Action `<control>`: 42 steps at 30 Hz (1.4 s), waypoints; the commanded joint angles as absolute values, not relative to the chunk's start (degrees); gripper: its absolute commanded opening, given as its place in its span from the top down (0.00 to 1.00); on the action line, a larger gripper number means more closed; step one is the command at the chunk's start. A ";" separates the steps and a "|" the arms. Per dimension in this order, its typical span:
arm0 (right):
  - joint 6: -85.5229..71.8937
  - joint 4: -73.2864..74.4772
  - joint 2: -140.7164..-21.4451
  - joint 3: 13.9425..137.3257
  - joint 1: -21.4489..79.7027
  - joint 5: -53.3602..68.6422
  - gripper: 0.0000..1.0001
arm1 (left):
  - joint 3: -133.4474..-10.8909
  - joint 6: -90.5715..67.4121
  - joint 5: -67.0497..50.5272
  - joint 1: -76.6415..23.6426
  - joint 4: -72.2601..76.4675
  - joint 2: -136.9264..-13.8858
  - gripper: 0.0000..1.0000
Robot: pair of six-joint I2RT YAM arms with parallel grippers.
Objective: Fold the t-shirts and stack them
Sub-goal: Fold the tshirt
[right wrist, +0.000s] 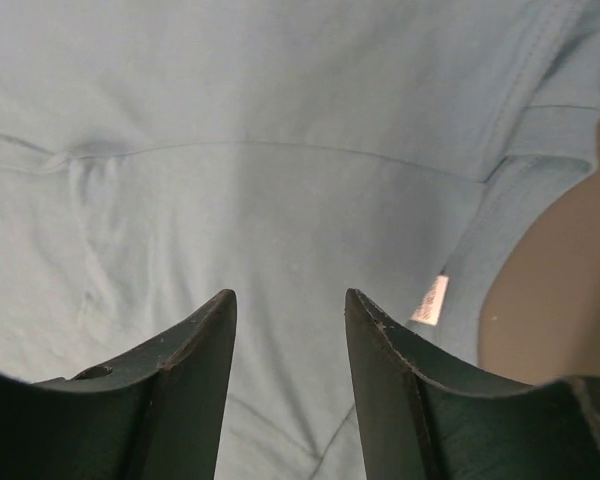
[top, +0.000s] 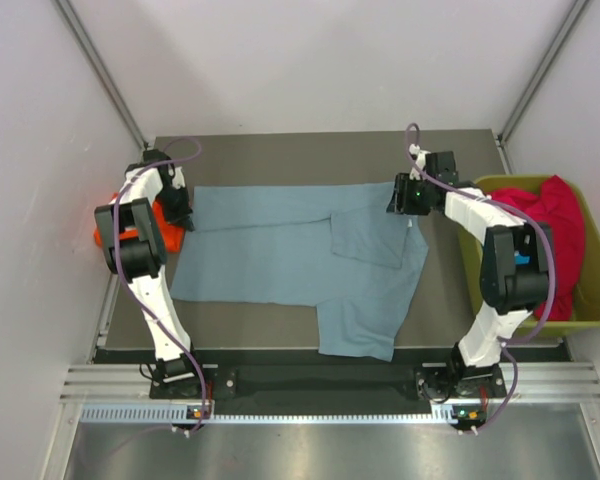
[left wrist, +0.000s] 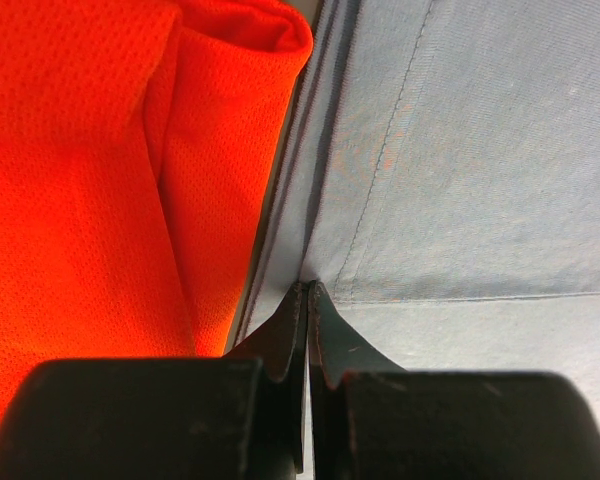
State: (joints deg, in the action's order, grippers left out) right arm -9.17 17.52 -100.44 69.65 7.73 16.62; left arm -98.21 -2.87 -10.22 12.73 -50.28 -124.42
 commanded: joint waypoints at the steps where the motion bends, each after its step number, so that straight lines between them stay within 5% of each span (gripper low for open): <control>1: -9.32 15.47 -102.65 72.77 5.81 15.21 0.52 | -100.28 -2.02 -9.14 12.57 -49.83 -126.03 1.00; 26: -5.63 18.54 -114.26 79.98 4.22 2.90 0.57 | -103.97 -1.41 -7.47 11.43 -49.66 -129.37 1.00; 29: -4.92 19.07 -115.13 80.07 4.13 3.60 0.67 | -104.68 -1.23 -7.21 10.90 -49.75 -129.81 1.00; 30: -4.57 19.33 -116.62 81.03 4.30 4.73 1.00 | -105.63 -1.06 -6.86 10.38 -49.83 -130.68 1.00; 42: -3.69 19.77 -123.83 92.54 3.96 3.69 1.00 | -111.97 -0.53 -4.66 9.58 -49.39 -136.05 1.00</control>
